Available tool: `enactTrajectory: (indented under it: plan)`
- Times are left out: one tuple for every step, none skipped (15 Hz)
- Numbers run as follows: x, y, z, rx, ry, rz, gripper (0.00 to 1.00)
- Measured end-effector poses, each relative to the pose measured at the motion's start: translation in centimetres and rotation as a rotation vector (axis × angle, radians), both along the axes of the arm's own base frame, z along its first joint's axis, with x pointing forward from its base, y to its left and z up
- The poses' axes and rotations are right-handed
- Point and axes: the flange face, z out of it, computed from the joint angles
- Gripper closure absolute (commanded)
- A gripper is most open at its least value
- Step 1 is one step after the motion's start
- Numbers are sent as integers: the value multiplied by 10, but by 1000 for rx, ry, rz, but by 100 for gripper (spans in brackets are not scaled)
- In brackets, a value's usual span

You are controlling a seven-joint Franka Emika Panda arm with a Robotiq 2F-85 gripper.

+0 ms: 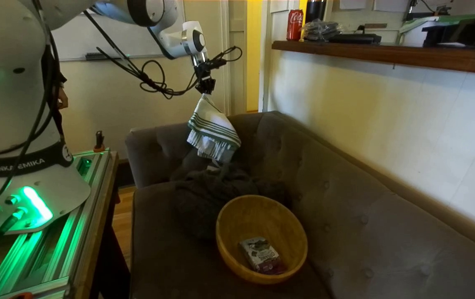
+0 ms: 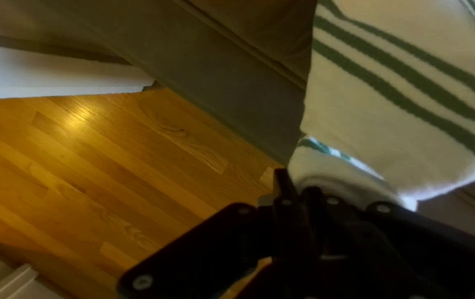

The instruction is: Move the white and green towel to the left armrest of the sofa.

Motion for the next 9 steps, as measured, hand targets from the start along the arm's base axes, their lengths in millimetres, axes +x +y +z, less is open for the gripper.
enactTrajectory:
  plan:
    - [2, 2, -4, -7, 20, 34, 98]
    - [3, 4, -9, -9, 42, 69, 98]
    - [5, 6, -14, -8, 58, 106, 98]
    - [7, 8, -19, -8, 72, 146, 98]
    - [8, 9, -24, -8, 82, 186, 98]
    - [10, 11, -27, -7, 89, 222, 98]
    - [11, 11, -31, -9, 98, 254, 98]
    - [13, 12, -33, -9, 103, 279, 98]
    - [14, 13, -34, -3, 101, 300, 98]
